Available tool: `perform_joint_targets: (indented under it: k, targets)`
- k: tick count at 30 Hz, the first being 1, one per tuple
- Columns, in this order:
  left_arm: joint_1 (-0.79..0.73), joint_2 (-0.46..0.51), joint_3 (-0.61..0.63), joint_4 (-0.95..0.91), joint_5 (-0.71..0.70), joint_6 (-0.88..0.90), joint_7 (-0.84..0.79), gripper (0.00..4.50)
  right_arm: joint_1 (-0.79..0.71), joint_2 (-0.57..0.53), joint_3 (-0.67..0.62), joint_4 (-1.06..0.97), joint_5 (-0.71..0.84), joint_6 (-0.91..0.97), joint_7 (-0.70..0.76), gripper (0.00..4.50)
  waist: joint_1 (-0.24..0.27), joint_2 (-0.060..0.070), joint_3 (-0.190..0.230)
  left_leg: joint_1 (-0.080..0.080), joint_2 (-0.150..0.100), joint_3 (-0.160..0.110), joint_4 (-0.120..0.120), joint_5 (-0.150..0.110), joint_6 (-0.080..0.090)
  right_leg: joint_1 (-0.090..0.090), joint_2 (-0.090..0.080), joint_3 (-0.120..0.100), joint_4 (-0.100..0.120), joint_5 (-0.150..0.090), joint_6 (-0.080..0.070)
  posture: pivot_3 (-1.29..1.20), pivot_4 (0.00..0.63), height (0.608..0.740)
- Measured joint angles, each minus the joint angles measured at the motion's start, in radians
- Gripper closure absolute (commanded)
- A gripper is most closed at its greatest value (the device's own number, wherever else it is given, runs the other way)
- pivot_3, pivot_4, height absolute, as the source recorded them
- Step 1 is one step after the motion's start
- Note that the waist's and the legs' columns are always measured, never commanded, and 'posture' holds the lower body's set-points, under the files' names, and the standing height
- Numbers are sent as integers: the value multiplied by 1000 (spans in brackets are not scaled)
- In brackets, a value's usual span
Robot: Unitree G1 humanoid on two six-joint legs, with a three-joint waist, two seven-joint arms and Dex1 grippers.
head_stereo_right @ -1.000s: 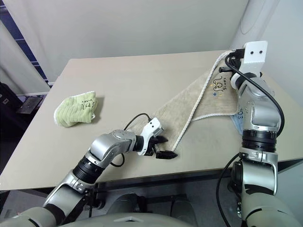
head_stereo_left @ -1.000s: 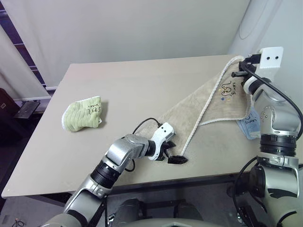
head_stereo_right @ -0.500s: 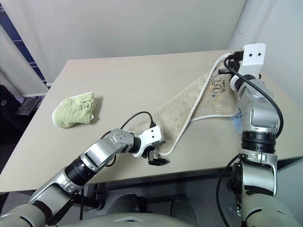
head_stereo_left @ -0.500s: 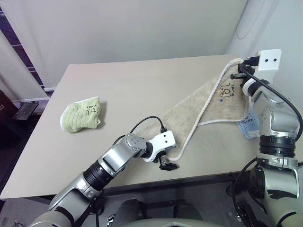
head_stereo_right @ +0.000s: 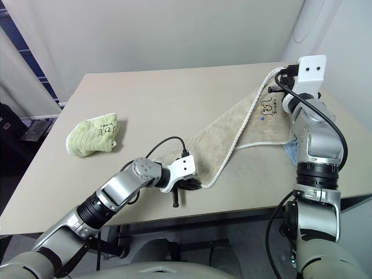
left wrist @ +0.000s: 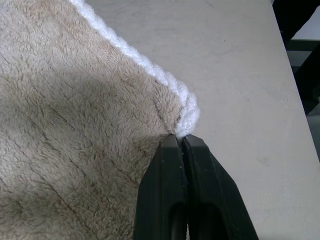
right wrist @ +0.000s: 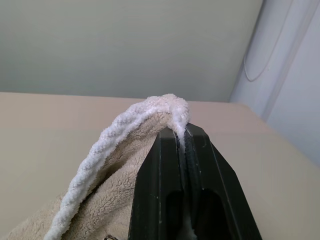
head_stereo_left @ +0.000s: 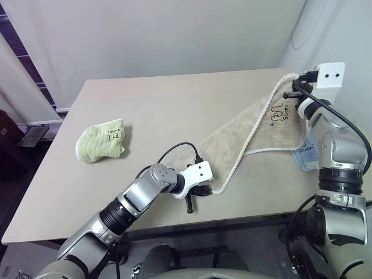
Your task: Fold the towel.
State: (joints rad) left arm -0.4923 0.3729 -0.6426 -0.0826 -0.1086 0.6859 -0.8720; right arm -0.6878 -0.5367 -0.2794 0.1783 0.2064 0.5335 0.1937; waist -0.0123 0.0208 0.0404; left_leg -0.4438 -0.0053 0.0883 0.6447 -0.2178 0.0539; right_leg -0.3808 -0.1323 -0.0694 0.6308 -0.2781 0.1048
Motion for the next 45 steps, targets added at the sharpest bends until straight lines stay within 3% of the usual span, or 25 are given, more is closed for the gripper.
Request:
perform_joint_targets:
  k: [6,8,10,13,14,16,18,20,22,25,37,45]
  targets:
    - [37,-50,60,19,-13,10,15,4475,0,-1,0,0,-8,0,-1,4500,3,1,-1,0,0,0,1,0,0,0,0,0,0,0,0,0,0,721]
    - [66,-106,121,44,-46,12,41,4475,0,-2,-1,0,-8,0,-1,4500,8,1,-1,0,0,0,2,0,0,1,-1,0,0,0,0,0,0,721]
    - [76,-243,241,125,-105,32,125,4475,0,-5,-5,1,-7,-1,-1,4500,21,1,1,-2,-1,0,4,0,1,0,-2,0,0,1,-1,0,0,721]
    - [-12,-338,373,174,-166,49,226,4475,-2,-5,-4,6,-7,-11,-1,4500,26,-4,4,-7,-1,0,5,0,1,-4,-1,-1,0,4,3,0,0,721]
    - [-41,-292,424,181,-199,39,189,4475,-13,2,5,15,-7,-15,0,4500,20,-3,3,-7,-1,0,4,0,1,-6,-1,-1,1,4,3,0,0,721]
    - [-16,24,592,283,-298,-30,-27,4475,-24,4,22,22,-7,-22,3,4500,-22,-2,2,-2,0,0,-2,2,-1,-8,1,0,3,6,0,0,0,721]
    - [-4,327,820,607,-348,-97,-205,4475,2,-38,-7,34,-7,-24,8,4500,-62,-11,8,0,2,0,-11,6,-5,-17,2,-4,8,7,1,0,0,721]
    - [-85,410,938,765,-366,-159,-282,4475,9,-69,-61,74,-23,-25,-12,4500,-37,-11,11,0,-2,-1,-13,8,-7,-17,-1,-8,11,6,3,0,0,721]
    - [-199,377,948,840,-378,-216,-332,4475,-12,-41,-38,76,-26,-40,-10,4500,0,-7,11,2,-3,-2,-10,7,-7,-14,-2,-10,8,6,4,0,0,721]
    - [-288,301,927,959,-360,-277,-355,4475,-32,-15,8,76,-26,-52,-1,4500,17,-8,12,0,-2,-3,-6,7,-7,-12,-2,-12,2,11,0,0,0,721]
    - [-282,244,824,1018,-299,-300,-526,4475,-8,-27,-26,52,-10,-54,6,4500,-9,-10,13,-5,3,-2,-2,6,-7,-16,-2,-12,1,17,2,0,0,721]
    - [-251,197,799,971,-273,-331,-542,4475,-13,16,-44,-158,208,81,127,4500,-5,-10,13,-6,3,-2,-1,6,-7,-17,-2,-12,2,17,1,0,0,721]
